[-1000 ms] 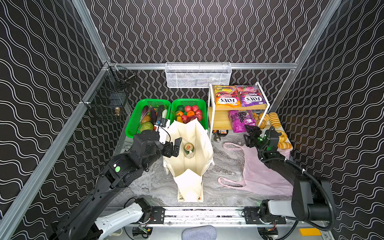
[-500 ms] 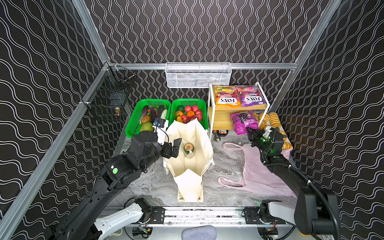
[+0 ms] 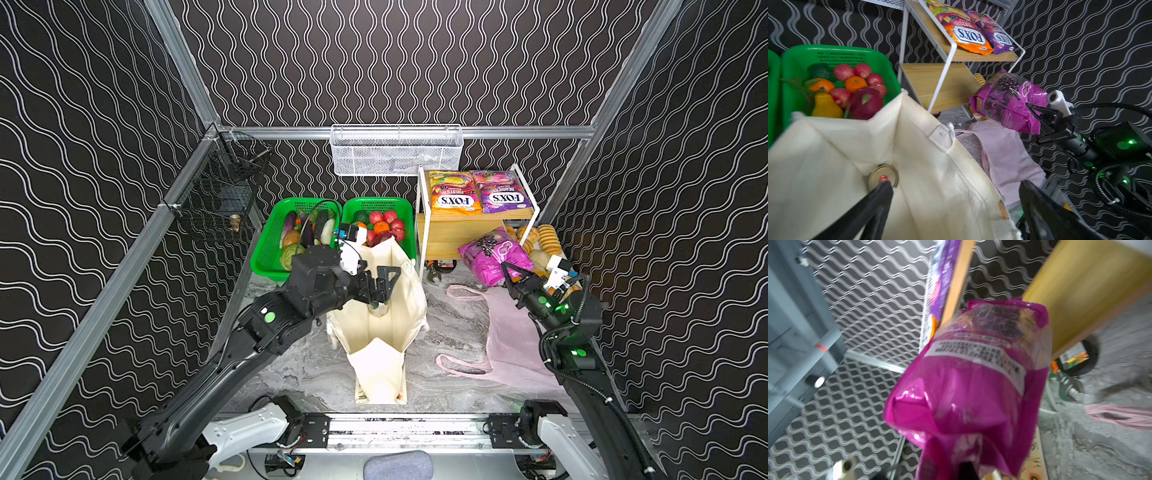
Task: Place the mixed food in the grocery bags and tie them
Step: 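Carry the purple bag over the tote while the left gripper grasps the rim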
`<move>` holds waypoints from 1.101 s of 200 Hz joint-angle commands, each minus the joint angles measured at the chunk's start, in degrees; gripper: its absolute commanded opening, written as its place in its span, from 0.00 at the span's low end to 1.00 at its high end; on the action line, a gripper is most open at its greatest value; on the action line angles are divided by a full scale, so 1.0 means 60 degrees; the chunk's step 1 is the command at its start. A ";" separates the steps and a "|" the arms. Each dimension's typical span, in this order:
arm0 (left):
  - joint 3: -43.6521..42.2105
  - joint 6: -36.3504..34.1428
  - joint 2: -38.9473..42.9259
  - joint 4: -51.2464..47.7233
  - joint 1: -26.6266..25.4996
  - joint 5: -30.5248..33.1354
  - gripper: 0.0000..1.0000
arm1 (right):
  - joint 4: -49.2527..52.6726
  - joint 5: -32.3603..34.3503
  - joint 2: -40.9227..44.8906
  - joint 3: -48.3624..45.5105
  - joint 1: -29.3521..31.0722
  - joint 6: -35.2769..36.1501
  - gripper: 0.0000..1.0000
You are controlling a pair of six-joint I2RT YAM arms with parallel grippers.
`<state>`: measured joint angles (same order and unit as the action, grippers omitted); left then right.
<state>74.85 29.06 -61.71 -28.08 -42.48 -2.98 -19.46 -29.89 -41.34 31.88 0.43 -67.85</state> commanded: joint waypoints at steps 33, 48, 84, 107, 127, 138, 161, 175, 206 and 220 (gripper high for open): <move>-0.0003 0.0540 -0.0147 0.1090 -0.0003 -0.0807 0.99 | -0.0056 -0.2780 0.0214 0.1702 0.0061 0.2201 0.00; 0.0022 0.0392 -0.0060 0.0910 0.0005 -0.0708 0.99 | -0.0067 -0.3399 0.0104 0.2112 0.0104 0.2402 0.00; 0.0462 -0.0050 0.0312 -0.0909 0.0004 0.1529 0.97 | 0.1421 -0.4481 -0.0508 0.3718 0.0548 0.3407 0.00; 0.0786 -0.0423 0.0561 -0.2183 -0.0001 0.3181 0.96 | 0.3254 -0.4431 -0.0952 0.5029 0.1277 0.4728 0.00; 0.0731 -0.0504 0.0763 -0.3002 0.0032 0.4496 0.98 | 0.4330 -0.4007 -0.1481 0.5863 0.2292 0.5483 0.00; 0.0794 -0.0558 0.0730 -0.3491 0.0062 0.4972 0.99 | 0.4687 -0.3789 -0.1854 0.6179 0.2835 0.5605 0.00; 0.1041 -0.0463 0.0453 -0.4619 0.0186 0.5740 0.99 | 0.5376 -0.2987 -0.2691 0.6728 0.3830 0.5785 0.00; 0.0992 -0.0471 0.0360 -0.4973 0.0459 0.5714 0.99 | 0.6172 -0.2318 -0.3298 0.7241 0.4469 0.6038 0.00; 0.0448 -0.1152 0.0405 -0.4806 0.2350 0.3089 0.99 | 0.7873 -0.0877 -0.4704 0.8544 0.5802 0.6577 0.00; 0.0364 -0.1381 0.0365 -0.4794 0.3256 0.1754 0.99 | 0.8706 -0.0338 -0.5367 0.9252 0.6430 0.6767 0.00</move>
<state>77.84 24.71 -59.42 -55.77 -29.34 21.41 25.67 -38.94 -69.25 81.84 34.59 -31.29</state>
